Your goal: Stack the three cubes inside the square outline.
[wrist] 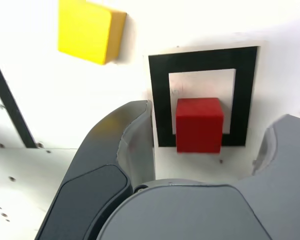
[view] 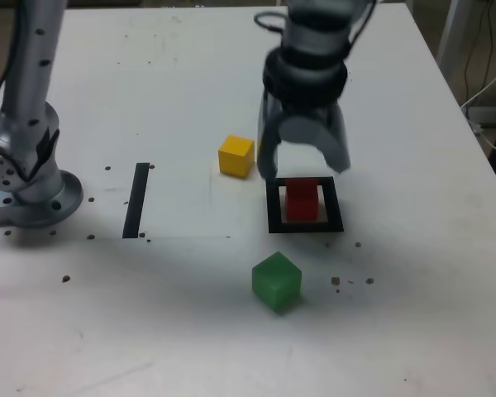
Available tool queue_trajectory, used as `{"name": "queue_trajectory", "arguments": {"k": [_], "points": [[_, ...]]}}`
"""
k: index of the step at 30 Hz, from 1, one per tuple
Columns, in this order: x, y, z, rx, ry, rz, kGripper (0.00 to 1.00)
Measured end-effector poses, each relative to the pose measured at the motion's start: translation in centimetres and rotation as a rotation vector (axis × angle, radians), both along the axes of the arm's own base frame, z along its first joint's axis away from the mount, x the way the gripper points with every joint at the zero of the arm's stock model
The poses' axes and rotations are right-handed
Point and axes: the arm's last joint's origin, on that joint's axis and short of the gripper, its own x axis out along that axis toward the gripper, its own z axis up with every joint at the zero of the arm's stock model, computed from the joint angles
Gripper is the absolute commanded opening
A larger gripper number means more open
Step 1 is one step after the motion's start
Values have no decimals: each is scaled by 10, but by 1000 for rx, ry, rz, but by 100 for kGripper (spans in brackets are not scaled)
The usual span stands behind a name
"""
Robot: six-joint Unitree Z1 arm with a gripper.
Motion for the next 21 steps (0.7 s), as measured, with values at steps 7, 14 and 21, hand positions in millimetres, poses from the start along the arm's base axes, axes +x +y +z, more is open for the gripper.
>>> {"name": "queue_trajectory", "arguments": {"k": [7,14,21], "points": [[-29,28,18,-8,14,-104,99],[-54,61,7,7,119,-112,100],[-69,79,-1,61,119,-81,99]]}}
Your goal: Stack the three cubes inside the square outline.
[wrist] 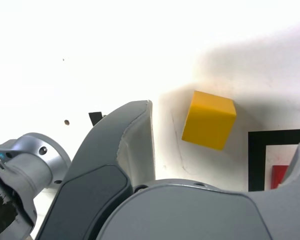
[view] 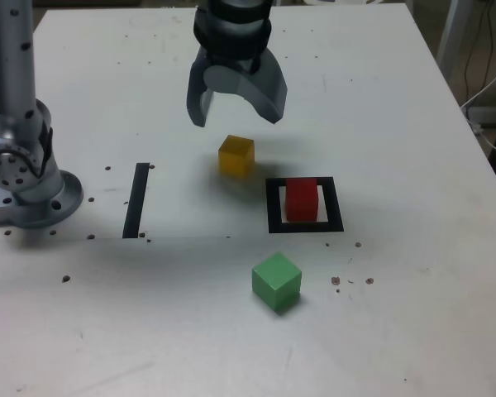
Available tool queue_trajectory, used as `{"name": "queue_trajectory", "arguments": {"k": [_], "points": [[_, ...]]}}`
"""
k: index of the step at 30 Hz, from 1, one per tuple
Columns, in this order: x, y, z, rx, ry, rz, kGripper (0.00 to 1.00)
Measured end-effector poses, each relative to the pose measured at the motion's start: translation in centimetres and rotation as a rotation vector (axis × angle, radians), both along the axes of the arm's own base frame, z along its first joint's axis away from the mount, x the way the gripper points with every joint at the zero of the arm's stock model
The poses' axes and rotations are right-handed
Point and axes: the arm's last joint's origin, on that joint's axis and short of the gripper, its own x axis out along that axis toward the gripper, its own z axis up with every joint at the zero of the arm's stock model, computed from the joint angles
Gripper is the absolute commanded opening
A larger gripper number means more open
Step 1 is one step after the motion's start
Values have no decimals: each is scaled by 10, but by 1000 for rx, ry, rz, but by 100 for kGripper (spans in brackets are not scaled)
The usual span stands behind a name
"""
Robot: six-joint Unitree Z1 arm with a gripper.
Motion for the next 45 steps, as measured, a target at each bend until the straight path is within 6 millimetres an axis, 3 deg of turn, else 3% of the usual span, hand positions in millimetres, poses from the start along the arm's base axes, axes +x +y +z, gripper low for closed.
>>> {"name": "queue_trajectory", "arguments": {"k": [18,30,36,45], "points": [[-13,14,-31,-28,20,-20,93],[3,6,-64,-90,13,-120,89],[10,8,-70,-88,21,-115,79],[11,10,-66,-89,51,-113,45]]}}
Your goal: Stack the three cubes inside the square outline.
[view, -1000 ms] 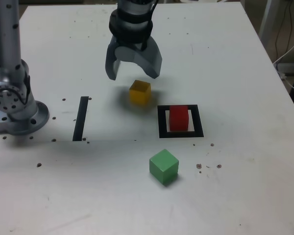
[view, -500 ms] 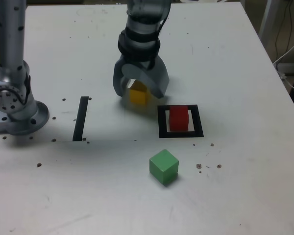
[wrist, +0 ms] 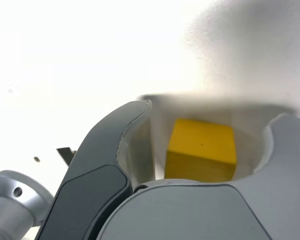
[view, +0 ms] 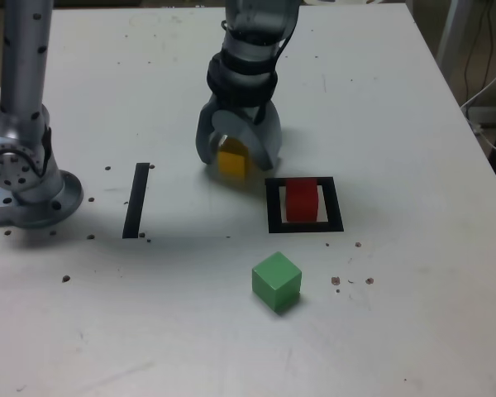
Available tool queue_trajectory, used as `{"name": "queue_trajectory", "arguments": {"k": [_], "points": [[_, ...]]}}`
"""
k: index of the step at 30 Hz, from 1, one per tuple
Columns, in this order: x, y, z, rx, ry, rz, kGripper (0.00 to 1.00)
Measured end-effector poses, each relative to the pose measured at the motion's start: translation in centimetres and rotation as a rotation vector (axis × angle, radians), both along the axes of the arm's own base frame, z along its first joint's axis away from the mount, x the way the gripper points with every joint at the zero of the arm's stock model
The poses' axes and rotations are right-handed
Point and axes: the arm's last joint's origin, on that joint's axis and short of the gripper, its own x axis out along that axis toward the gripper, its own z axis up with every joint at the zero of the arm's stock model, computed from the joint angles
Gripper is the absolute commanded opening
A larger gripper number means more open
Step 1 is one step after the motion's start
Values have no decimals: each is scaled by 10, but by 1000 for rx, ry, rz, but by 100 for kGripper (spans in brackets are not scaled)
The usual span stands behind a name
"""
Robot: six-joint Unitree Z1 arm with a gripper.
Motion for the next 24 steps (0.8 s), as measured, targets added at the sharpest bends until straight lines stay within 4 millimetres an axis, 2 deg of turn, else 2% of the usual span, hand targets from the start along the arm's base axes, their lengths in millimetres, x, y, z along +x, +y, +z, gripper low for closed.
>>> {"name": "queue_trajectory", "arguments": {"k": [4,12,19,24], "points": [[1,0,5,8,25,-7,39],[4,-1,3,13,22,-12,38],[6,-1,2,14,8,-19,20],[6,-1,3,13,-1,-23,16]]}}
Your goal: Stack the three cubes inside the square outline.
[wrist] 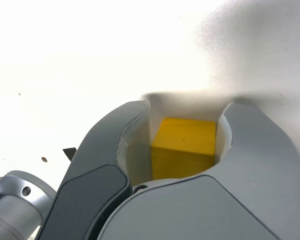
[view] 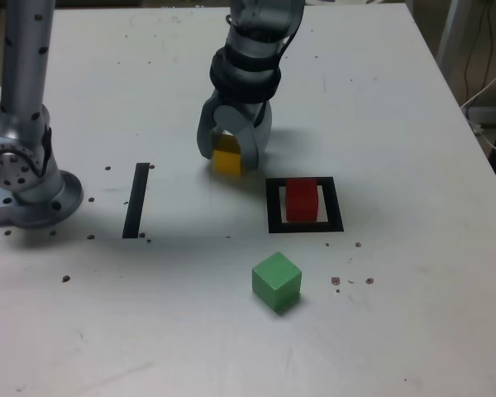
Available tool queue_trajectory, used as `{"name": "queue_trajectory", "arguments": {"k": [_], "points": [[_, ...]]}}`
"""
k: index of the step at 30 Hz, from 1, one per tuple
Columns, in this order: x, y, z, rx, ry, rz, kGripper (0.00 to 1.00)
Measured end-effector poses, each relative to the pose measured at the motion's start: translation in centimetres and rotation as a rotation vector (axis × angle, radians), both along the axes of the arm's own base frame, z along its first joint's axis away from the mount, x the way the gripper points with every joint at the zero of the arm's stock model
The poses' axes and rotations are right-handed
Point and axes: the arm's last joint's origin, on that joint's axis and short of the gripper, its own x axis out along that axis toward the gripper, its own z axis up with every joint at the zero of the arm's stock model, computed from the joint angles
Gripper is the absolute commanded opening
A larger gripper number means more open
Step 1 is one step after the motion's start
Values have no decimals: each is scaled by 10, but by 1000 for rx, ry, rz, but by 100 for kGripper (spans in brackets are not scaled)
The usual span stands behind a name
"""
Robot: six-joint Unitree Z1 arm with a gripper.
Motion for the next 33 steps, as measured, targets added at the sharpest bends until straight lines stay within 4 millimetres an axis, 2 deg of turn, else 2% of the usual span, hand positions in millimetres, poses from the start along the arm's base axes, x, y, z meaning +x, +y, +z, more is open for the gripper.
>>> {"name": "queue_trajectory", "arguments": {"k": [5,9,15,19,21,25,33], "points": [[0,-4,11,-20,2,3,16],[3,-12,36,-24,1,30,16],[15,-39,83,-18,-55,68,15],[28,-61,103,-25,-150,106,15],[36,-73,103,-30,-164,131,15],[52,-87,88,-40,-138,173,15],[75,-95,60,-54,-72,215,15]]}}
